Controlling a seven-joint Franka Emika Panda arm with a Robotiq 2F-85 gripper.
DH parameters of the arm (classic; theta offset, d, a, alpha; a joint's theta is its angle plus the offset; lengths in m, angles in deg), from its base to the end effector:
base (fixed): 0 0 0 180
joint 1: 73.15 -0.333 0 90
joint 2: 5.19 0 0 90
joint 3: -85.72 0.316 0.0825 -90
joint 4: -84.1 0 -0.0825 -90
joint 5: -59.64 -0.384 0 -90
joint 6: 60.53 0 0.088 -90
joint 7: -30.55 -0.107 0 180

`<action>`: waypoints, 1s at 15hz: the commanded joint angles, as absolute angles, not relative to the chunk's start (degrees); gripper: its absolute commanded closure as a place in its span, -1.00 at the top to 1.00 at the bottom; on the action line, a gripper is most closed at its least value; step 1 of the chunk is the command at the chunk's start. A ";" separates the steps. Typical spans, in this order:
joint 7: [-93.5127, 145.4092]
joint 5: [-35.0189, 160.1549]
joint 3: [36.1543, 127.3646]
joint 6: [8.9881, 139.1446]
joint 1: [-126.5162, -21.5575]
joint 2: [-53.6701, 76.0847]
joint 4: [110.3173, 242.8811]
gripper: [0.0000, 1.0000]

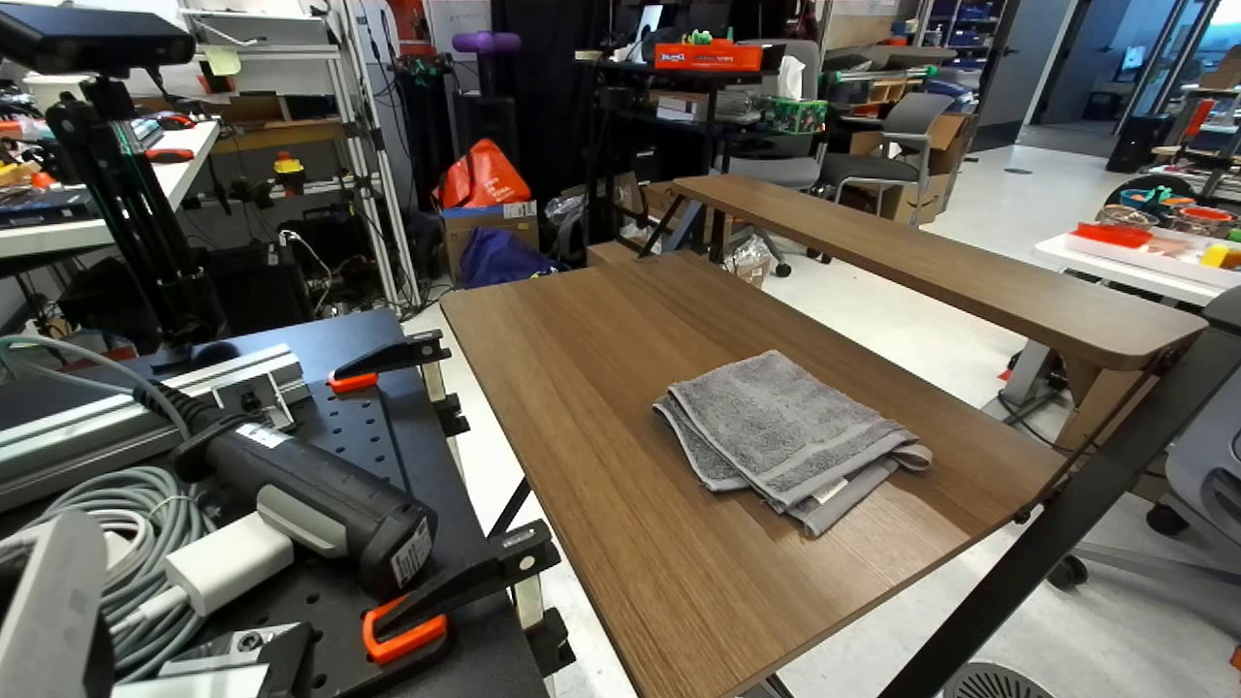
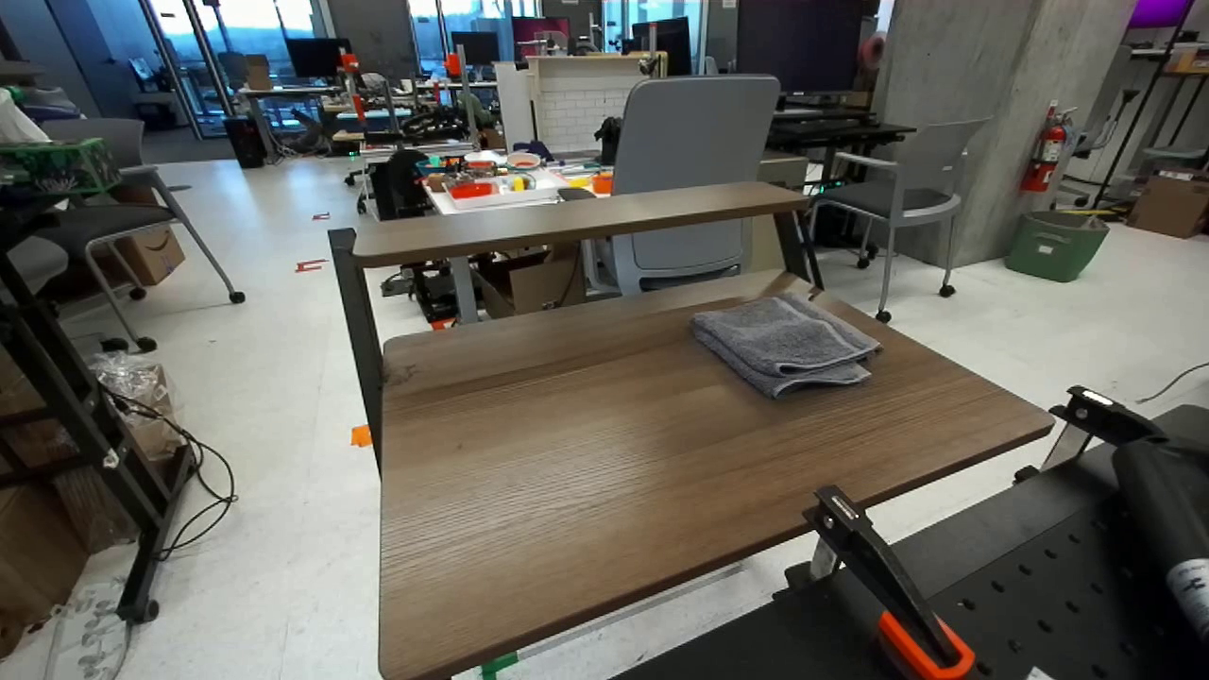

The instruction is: Slide the towel to the left

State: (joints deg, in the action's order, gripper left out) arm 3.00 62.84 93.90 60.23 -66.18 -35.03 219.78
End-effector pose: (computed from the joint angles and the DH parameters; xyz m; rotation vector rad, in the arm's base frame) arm 0.4198 0.0131 0.5399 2.9790 -0.6770 0.4257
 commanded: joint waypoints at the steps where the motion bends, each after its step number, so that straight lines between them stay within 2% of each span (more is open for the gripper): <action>1: -0.29 65.97 94.34 65.11 -64.54 -23.75 216.49 1.00; 7: 0.54 66.44 91.48 73.61 -66.78 -6.59 213.97 1.00; 15: 0.55 67.60 83.74 83.93 -69.66 10.18 211.05 1.00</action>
State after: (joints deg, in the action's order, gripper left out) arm 0.76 66.13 87.29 80.91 -67.74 4.68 213.97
